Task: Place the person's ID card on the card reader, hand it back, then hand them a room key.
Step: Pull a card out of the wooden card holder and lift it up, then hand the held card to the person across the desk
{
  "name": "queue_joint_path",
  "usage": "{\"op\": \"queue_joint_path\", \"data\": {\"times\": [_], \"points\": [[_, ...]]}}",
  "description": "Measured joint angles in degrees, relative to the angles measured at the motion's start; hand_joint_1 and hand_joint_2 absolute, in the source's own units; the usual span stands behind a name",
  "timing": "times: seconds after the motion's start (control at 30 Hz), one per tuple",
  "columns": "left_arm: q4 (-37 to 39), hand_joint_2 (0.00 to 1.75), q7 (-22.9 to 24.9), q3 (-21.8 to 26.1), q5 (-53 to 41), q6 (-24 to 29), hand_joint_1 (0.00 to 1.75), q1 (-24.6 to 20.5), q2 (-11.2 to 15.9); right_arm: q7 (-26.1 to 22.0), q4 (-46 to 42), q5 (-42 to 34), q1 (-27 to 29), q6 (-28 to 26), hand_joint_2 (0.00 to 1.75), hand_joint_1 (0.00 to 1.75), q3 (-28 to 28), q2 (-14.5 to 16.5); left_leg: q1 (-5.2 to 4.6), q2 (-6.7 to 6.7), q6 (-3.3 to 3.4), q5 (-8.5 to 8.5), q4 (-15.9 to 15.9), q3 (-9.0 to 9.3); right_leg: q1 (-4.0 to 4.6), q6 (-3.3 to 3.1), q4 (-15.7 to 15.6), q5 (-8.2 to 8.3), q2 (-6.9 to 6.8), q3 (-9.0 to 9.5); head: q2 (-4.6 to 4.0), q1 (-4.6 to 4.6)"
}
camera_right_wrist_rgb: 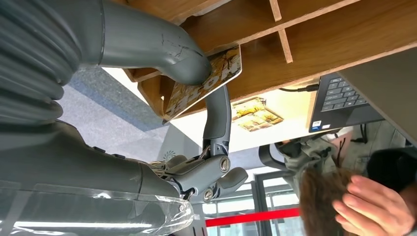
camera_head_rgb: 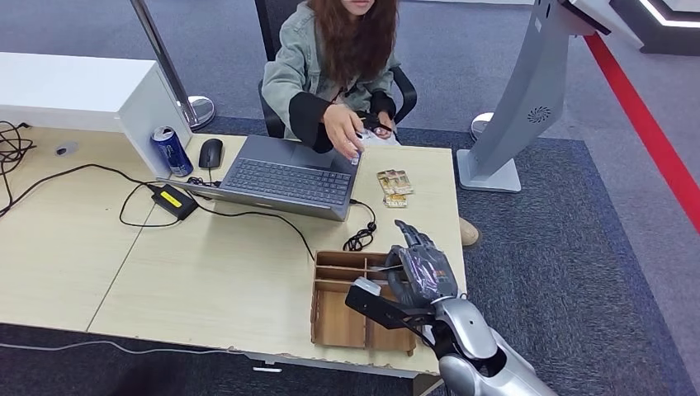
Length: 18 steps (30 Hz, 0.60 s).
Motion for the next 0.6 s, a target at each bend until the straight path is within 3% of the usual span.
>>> {"op": "queue_joint_path", "data": {"times": [0.37,0.6], "points": [[0.4,0.0,-0.2,2.0,-2.9,1.0,0.0,-0.1,0.0,-0.3,0.2,-2.5,0.0,-5.8,1.75,1.75,-1.2,0.4,0.0,0.0,0.0,0.01,0.0,0.0,0.0,-0.01,0.0,0.01,0.0,0.0,0.01,0.0],[0.7,0.0,0.1,4.1,-4.4,2.1,0.0,-0.2,0.0,2.4,-6.8,-5.5,0.0,-6.9,1.75,1.75,-3.8,0.0,0.0,0.01,0.0,0.01,0.0,0.02,0.0,-0.01,0.0,0.01,0.0,0.0,0.0,0.0]]}}
